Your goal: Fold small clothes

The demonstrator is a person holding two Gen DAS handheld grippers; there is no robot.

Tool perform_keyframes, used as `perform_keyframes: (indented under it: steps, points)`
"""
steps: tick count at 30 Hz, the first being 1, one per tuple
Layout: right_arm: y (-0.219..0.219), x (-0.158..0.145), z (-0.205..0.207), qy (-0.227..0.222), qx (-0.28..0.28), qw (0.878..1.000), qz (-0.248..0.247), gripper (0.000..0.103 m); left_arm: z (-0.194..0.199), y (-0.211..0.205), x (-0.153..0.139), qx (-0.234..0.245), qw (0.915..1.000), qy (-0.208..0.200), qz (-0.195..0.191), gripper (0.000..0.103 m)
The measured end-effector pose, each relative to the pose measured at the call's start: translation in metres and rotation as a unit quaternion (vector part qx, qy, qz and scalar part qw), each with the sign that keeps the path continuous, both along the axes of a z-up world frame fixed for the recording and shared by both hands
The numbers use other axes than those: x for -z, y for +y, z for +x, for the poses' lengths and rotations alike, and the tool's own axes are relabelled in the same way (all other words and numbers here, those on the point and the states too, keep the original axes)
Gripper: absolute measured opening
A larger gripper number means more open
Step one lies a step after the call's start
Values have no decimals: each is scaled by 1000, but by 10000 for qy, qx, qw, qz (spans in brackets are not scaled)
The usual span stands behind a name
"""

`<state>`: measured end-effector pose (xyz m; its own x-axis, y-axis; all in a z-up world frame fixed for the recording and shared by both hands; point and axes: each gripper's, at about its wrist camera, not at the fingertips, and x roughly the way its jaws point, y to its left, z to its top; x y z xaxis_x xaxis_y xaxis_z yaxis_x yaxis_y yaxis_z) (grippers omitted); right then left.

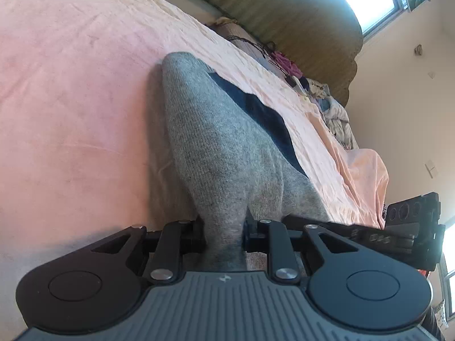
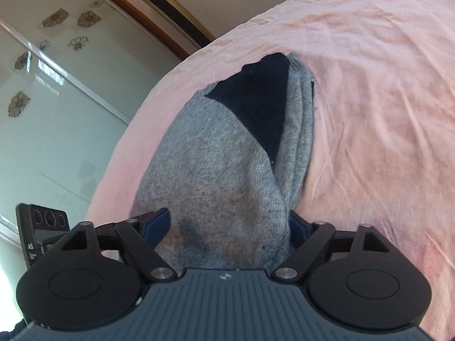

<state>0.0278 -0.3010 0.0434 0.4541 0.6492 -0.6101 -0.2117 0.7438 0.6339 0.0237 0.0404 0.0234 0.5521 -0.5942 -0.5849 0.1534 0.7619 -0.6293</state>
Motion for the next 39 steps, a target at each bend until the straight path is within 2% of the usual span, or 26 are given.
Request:
perform_keyframes:
  steps: [1,2,5,6,8,9,10,11,12,13,14,15,16,18,20,21,23,24,25,27,29,31,33,36,37,39]
  points:
    - [5,0,0,13,-131,9998,-165,29,-4,1,-4,-26,9999,-67,106,18]
    - [7,1,0,38,-236,9996,-163,27,-11,1,-9,-4,9996,-165,213,16]
    - [7,-6,-15,-231,-450,9986,-157,26,-37,6,-17,188,9968,-503,600,16]
    - [5,-6,-21,-245,-487,9984,-168,26,-44,7,-15,186,9952,-522,802,16]
    - [-2,2,-27,-69,-410,9990,-190,30,-63,12,-16,153,9901,-810,1137,17]
    - [-9,4,-31,-70,-380,9993,-23,33,-75,15,-20,117,9863,-1035,1281,17]
    - [-16,3,-33,-34,-356,9993,133,45,-84,17,-27,34,9822,-1238,1410,20]
    - [-21,-2,-35,-60,-256,9995,158,51,-91,18,-34,-74,9782,-1456,1479,26]
    - [-27,-11,-39,-234,-37,9997,68,64,-97,18,-43,-145,9736,-1721,1489,31]
    - [-29,-22,-42,-476,140,9987,-74,69,-100,14,-52,-162,9684,-1999,1486,49]
    - [-30,-32,-42,-724,247,9969,-193,69,-98,8,-57,-129,9636,-2213,1495,81]
    - [-27,-43,-40,-955,336,9945,-251,69,-94,-1,-61,-80,9588,-2377,1553,91]
    - [-22,-50,-36,-1085,390,9931,-235,71,-89,-12,-62,-10,9547,-2509,1602,92]
    - [-4,-58,-15,-1191,267,9925,-53,77,-72,-36,-54,361,9551,-2423,1665,92]
    - [20,-55,7,-1105,50,9939,26,90,-56,-55,-35,662,9611,-1988,1799,91]
    - [31,-48,20,-963,-47,9953,-48,95,-51,-62,-23,732,9605,-1803,1988,91]
    - [53,-23,44,-545,-172,9966,-588,94,-57,-70,-13,737,9467,-2050,2374,90]
    - [55,-18,41,-866,-242,9939,-640,95,-61,-69,-16,698,9465,-2072,2372,90]
    - [57,-17,38,-989,-319,9920,-714,96,-67,-67,-21,634,9464,-2099,2371,90]
    - [59,-27,24,-1002,-211,9899,-984,94,-82,-59,-26,546,9451,-2199,2356,91]
    - [51,-37,2,-1071,-113,9900,-915,94,-96,-49,-26,366,9489,-2082,2342,91]
    - [38,-42,-32,-1263,60,9886,-813,97,-104,-41,-21,156,9595,-1688,2248,91]
    - [28,-37,-64,-1256,244,9879,-873,98,-111,-38,-13,67,9636,-1328,2320,91]
    - [16,-18,-100,-976,552,9882,-1043,100,-123,-42,-9,-106,9575,-1246,2599,92]
    - [14,-10,-110,-902,639,9865,-1208,101,-123,-44,-9,-121,9575,-1196,2624,96]
    - [17,-4,-129,-1237,670,9793,-1453,103,-121,-51,-6,-199,9548,-1172,2726,100]
